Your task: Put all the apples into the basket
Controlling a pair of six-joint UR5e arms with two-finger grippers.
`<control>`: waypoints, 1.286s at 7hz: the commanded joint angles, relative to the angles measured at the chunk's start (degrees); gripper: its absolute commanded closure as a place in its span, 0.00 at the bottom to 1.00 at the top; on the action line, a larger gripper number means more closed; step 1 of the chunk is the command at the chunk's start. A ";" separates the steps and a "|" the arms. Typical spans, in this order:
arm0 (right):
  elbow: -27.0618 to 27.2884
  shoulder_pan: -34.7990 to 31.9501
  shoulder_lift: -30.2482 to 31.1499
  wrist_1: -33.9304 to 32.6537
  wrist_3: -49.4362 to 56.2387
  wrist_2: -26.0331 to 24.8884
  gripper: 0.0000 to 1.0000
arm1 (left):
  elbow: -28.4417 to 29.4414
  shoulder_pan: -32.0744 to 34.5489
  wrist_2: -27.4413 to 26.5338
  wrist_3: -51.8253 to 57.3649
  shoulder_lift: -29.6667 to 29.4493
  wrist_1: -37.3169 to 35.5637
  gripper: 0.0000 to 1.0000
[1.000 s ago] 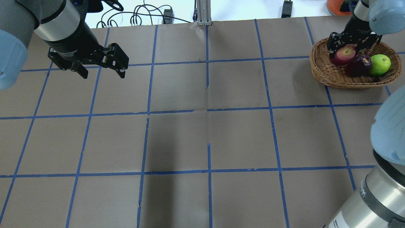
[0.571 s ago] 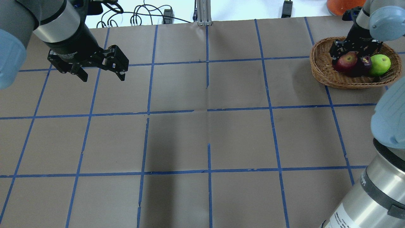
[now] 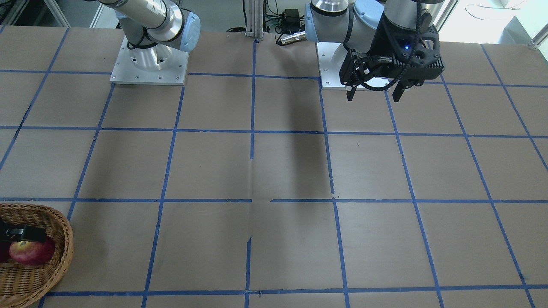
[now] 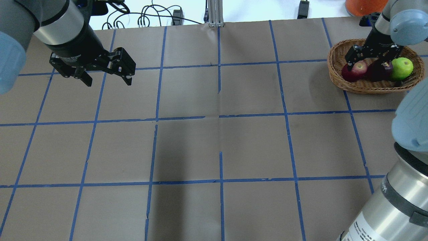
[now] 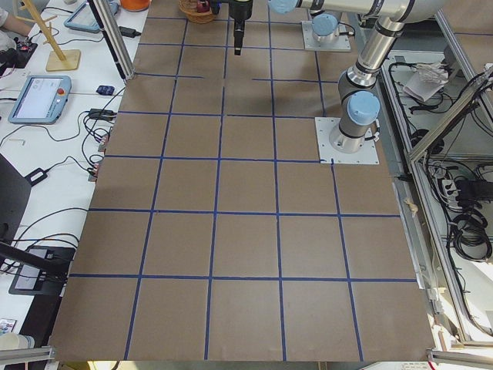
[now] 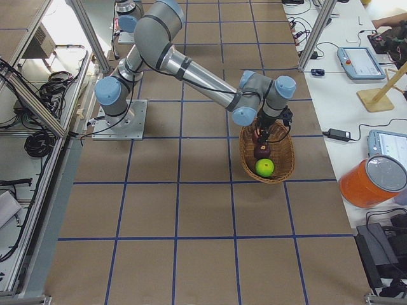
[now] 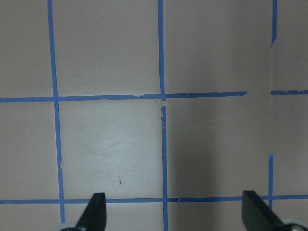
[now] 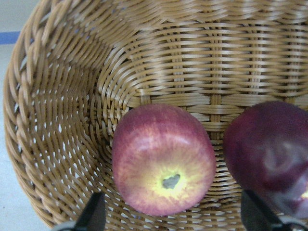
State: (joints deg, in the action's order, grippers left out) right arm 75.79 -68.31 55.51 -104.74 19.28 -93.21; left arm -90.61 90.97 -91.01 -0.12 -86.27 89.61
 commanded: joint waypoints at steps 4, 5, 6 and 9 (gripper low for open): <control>3.55 -9.16 29.88 29.59 -14.99 6.64 0.00 | -0.18 -0.18 0.22 0.65 0.49 -0.40 0.00; 6.36 -14.69 33.23 29.51 -22.10 6.55 0.00 | 0.60 0.09 -0.13 0.56 -0.12 -0.40 0.00; 8.74 -19.96 33.70 27.94 -27.48 6.63 0.00 | 0.78 -0.09 -0.13 0.47 -0.30 0.99 0.00; 14.20 -23.97 34.31 21.78 -30.44 3.38 0.00 | 5.85 -0.26 -4.69 -0.05 -3.10 3.72 0.00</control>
State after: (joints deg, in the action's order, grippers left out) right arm 88.23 -91.36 89.35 -80.92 -10.56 -89.00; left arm -87.37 90.75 -93.77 0.21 -87.96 92.08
